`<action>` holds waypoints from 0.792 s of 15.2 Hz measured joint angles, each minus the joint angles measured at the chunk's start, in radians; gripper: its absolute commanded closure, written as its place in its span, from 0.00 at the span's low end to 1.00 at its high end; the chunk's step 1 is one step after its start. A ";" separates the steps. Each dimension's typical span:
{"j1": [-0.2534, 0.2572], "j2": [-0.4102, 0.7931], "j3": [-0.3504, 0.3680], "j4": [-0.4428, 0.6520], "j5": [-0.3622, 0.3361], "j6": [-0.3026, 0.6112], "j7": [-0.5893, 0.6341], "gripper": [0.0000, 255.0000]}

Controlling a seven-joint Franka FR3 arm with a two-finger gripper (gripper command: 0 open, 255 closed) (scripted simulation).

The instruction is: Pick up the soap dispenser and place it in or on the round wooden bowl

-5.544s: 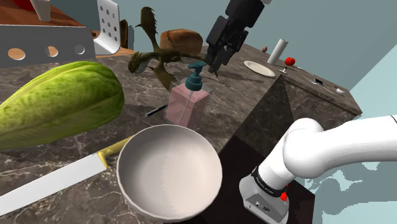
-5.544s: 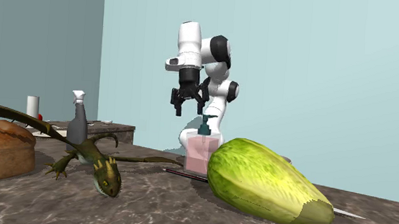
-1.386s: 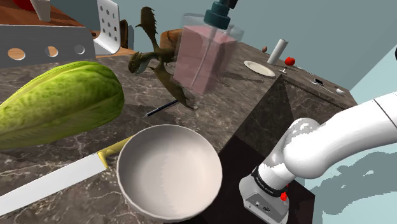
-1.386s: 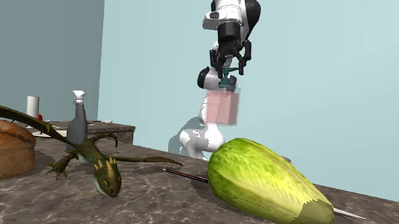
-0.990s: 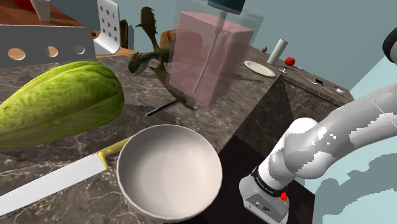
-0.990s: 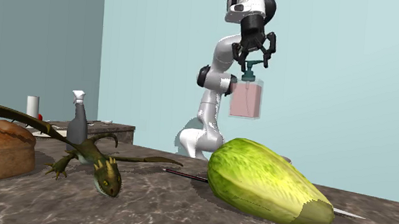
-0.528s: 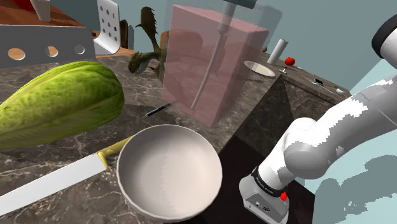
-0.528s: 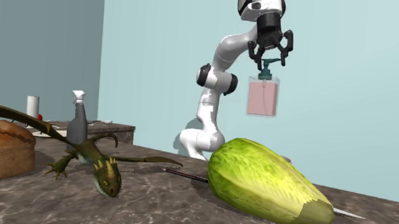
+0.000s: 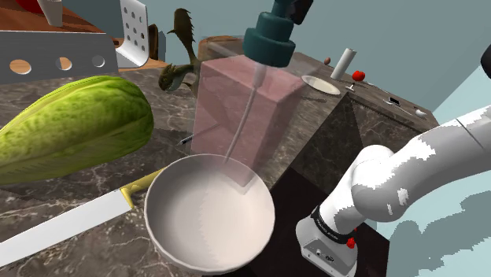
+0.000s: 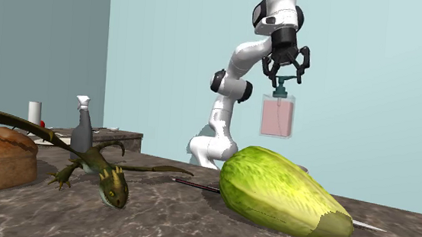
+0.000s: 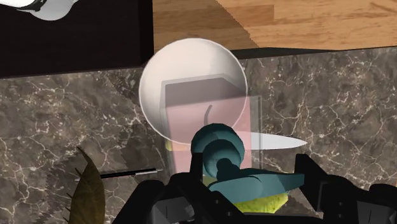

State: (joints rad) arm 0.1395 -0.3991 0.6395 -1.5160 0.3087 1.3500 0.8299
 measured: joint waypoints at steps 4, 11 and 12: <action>0.011 -0.046 -0.016 -0.095 0.019 0.051 -0.024 1.00; 0.027 -0.105 -0.025 -0.243 0.044 0.141 -0.054 1.00; 0.030 -0.114 -0.026 -0.265 0.049 0.154 -0.057 1.00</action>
State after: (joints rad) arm 0.1692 -0.5136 0.6139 -1.7809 0.3572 1.5042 0.7727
